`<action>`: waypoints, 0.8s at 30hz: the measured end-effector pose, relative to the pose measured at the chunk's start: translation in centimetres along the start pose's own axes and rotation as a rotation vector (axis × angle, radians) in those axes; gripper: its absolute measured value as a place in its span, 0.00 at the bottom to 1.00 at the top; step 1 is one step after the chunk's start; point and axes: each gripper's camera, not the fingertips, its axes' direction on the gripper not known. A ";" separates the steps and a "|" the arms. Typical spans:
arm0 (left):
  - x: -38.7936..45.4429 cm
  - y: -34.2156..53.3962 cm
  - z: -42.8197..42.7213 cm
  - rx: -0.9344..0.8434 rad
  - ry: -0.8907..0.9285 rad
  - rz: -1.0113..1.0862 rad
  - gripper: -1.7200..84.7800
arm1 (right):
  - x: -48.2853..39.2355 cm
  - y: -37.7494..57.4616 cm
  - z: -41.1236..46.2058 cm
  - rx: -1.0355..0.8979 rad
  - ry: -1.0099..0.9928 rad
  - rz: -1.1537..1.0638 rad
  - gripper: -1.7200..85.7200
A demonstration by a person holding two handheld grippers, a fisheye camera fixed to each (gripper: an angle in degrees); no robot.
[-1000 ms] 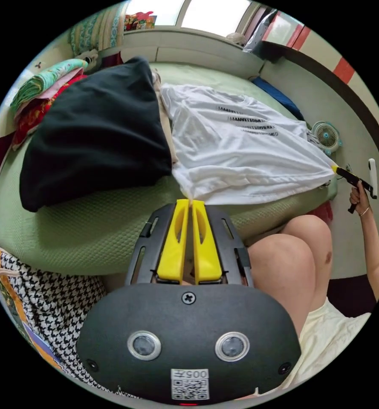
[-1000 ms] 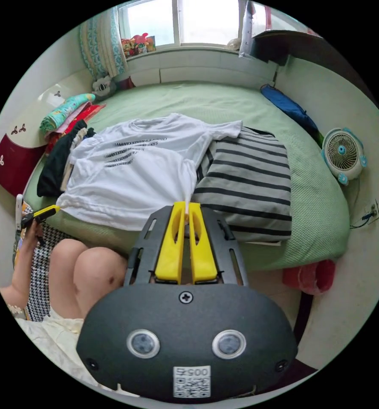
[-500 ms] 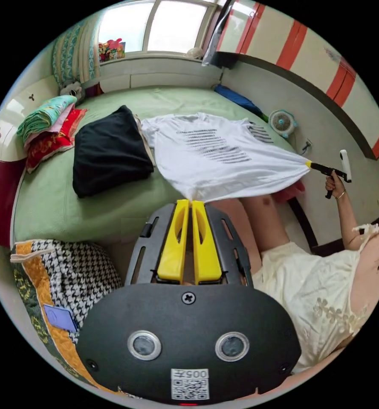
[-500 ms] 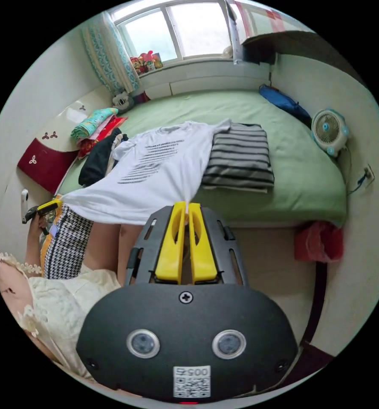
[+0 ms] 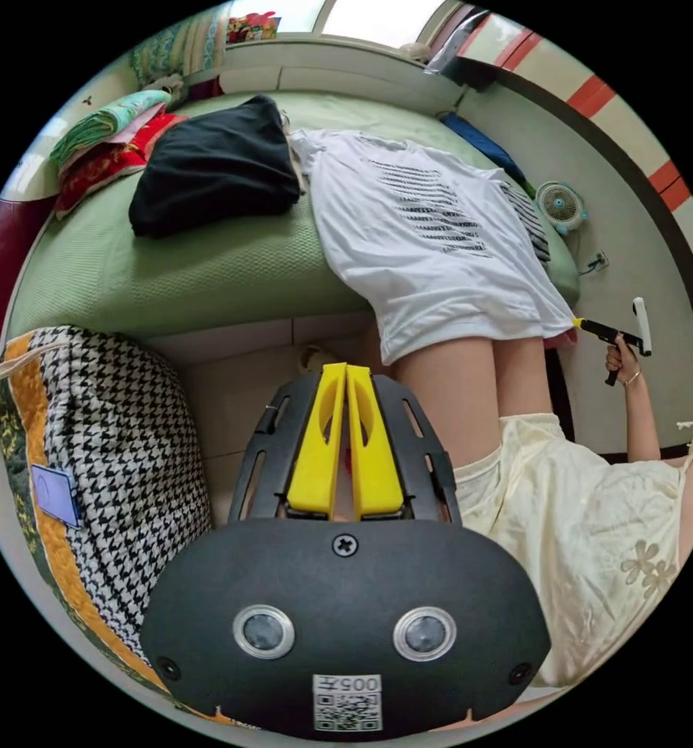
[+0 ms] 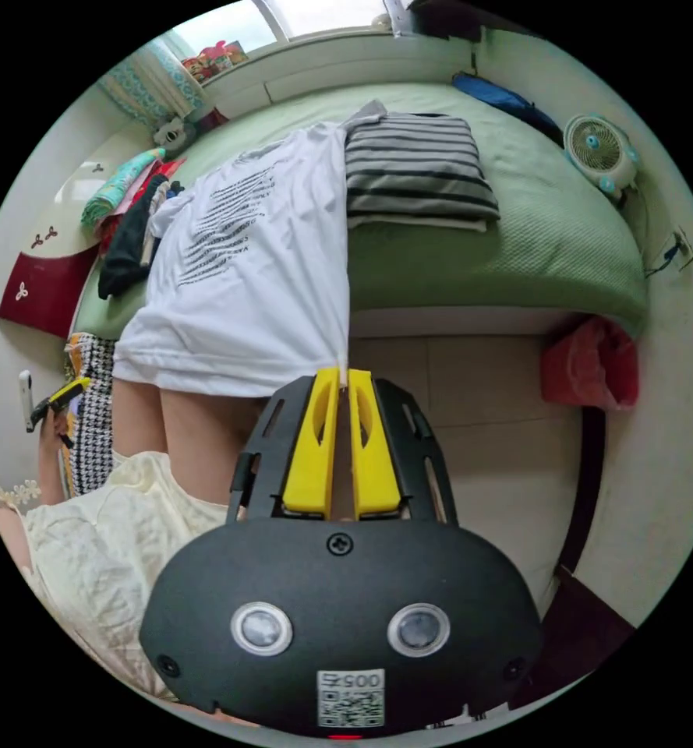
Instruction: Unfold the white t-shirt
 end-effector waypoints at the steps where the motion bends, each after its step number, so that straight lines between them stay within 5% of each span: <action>1: 0.1 -1.0 -0.6 0.028 -0.014 0.004 0.01 | 0.0 -0.5 -0.4 0.017 0.023 -0.010 0.01; 12: 11.0 -13.2 -0.4 0.200 0.029 0.256 0.01 | -6.4 -6.0 -4.5 0.203 0.223 -0.158 0.00; 19: 14.3 -16.2 4.6 0.140 0.133 0.256 0.01 | 4.2 1.1 1.3 -0.002 0.016 0.111 0.01; 24: 15.4 -18.3 6.0 0.107 0.152 0.259 0.01 | 6.8 2.6 1.7 0.069 -0.046 0.205 0.01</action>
